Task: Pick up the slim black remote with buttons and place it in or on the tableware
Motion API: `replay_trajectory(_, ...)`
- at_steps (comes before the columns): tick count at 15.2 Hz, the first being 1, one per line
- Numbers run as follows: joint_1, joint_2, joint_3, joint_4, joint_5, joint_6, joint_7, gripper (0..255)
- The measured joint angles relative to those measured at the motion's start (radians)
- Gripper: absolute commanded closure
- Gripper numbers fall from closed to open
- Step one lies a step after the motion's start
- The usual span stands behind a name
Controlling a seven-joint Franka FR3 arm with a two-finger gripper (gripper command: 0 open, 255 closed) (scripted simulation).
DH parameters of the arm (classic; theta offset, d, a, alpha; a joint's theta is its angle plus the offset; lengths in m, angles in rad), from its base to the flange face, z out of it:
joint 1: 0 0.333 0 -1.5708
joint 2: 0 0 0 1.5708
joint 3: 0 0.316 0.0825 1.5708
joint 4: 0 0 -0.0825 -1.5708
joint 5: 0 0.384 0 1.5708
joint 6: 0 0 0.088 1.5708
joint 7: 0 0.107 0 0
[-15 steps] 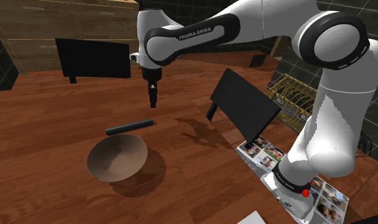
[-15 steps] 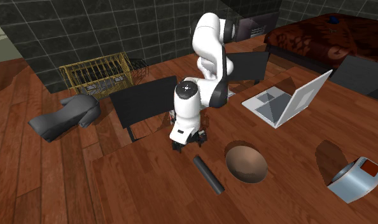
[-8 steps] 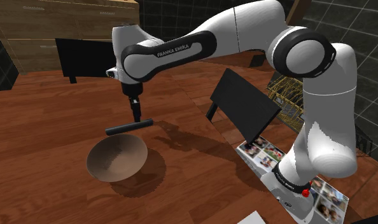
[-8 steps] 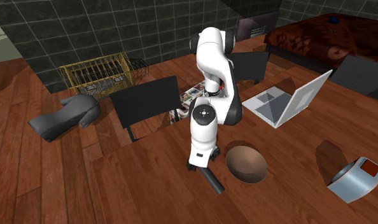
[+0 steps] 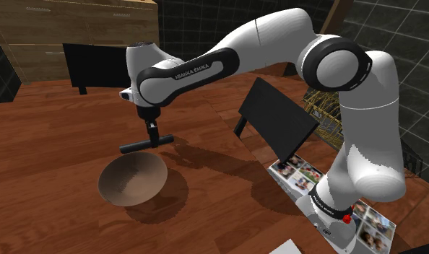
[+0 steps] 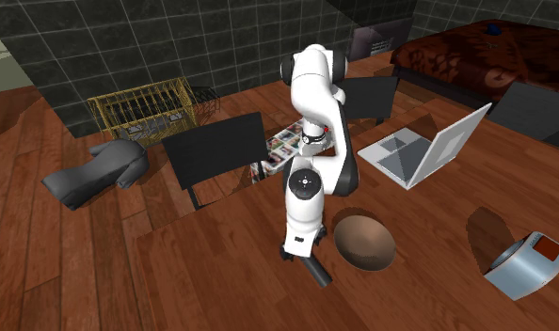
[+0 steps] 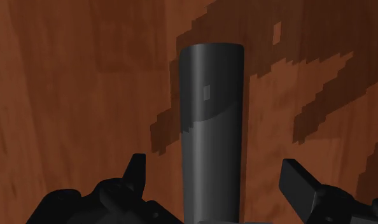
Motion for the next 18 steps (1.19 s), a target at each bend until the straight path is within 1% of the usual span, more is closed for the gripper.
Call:
replay_trajectory(6,0.000,0.001,0.000,-0.011,-0.001,0.012,0.001,0)
replay_trajectory(7,0.000,0.001,0.000,-0.011,-0.001,0.012,0.001,255)
replay_trajectory(18,0.000,-0.002,0.000,-0.007,-0.001,0.007,0.001,255)
